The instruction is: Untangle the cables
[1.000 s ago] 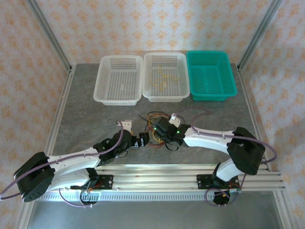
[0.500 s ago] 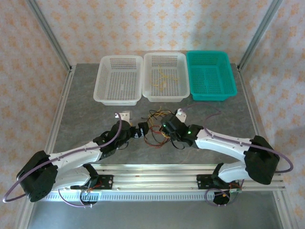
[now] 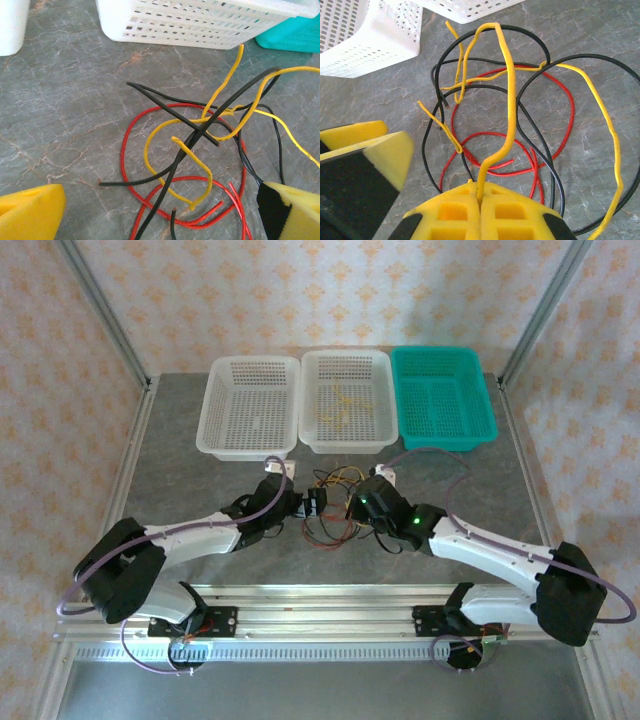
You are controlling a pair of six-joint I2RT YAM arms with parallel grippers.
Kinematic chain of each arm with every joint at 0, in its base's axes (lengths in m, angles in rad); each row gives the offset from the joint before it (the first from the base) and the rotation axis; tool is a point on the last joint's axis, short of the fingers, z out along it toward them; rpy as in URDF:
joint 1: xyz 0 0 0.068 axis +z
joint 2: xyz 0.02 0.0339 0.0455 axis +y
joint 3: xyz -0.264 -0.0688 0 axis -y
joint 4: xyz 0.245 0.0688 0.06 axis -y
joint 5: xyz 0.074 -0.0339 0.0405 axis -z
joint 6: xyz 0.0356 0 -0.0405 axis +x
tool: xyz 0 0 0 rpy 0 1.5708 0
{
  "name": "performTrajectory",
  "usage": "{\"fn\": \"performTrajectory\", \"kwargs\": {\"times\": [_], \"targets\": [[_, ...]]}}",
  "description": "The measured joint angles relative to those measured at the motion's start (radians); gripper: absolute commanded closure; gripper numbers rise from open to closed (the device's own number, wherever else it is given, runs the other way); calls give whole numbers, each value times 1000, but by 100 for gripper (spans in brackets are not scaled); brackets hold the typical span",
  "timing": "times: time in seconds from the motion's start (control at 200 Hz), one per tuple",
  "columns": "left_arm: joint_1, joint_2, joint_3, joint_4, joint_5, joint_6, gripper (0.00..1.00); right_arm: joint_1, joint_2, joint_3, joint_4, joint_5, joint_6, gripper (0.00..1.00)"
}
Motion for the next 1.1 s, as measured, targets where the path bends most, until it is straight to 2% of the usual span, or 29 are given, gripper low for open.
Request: {"fn": "performTrajectory", "kwargs": {"times": [0.2, 0.581, 0.886, 0.911, 1.096], "targets": [[0, 79, 70, -2, 9, 24, 1, 0, -7, 0, 0, -9, -42, 100], [0, 228, 151, -38, -40, 48, 2, 0, -56, -2, -37, 2, -94, 100], [2, 270, 159, -55, -69, 68, 18, -11, -93, 23, -189, 67, -216, 100], [2, 270, 159, -55, -69, 71, 22, -13, -95, 28, -200, 71, -225, 100], [2, 270, 158, -53, -63, 80, 38, -17, -93, 50, -238, 77, -261, 100]]}}
